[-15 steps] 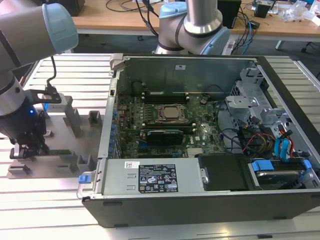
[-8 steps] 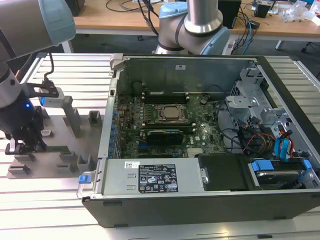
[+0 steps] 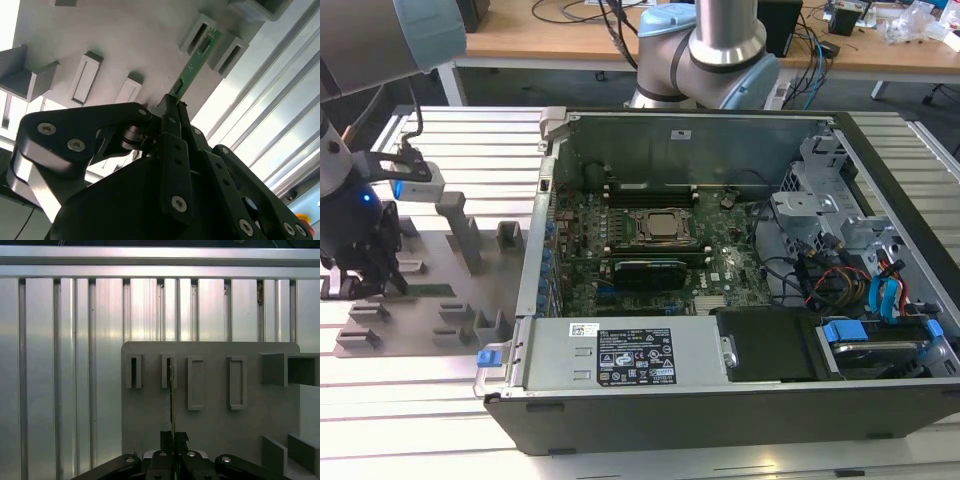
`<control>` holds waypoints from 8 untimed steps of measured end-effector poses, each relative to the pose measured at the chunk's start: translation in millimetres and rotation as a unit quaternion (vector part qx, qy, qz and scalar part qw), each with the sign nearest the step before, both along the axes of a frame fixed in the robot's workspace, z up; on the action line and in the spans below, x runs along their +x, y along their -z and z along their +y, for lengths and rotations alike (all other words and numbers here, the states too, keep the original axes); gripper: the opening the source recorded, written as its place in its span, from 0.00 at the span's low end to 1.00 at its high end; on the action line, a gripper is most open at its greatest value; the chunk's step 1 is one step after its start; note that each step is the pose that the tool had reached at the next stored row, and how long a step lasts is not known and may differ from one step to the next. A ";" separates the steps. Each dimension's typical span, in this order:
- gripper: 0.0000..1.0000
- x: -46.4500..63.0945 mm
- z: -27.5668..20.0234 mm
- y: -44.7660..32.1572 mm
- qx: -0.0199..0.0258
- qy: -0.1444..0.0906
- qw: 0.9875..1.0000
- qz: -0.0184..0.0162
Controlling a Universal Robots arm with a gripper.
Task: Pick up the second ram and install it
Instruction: 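Pick up the second ram and move it above second insertion slot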
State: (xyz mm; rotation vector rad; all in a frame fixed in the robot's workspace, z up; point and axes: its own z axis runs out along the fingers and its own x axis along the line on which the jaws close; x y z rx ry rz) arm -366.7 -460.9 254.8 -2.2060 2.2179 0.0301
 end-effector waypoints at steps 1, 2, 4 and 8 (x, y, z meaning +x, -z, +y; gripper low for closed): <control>0.13 0.0 0.0 -4.4 0.000 0.000 1.000 0.000; 0.13 0.0 0.0 -7.2 0.000 0.000 1.000 0.000; 0.13 0.0 0.0 -10.9 0.000 0.000 1.000 0.000; 0.13 0.0 0.0 -23.5 0.000 0.000 1.000 0.000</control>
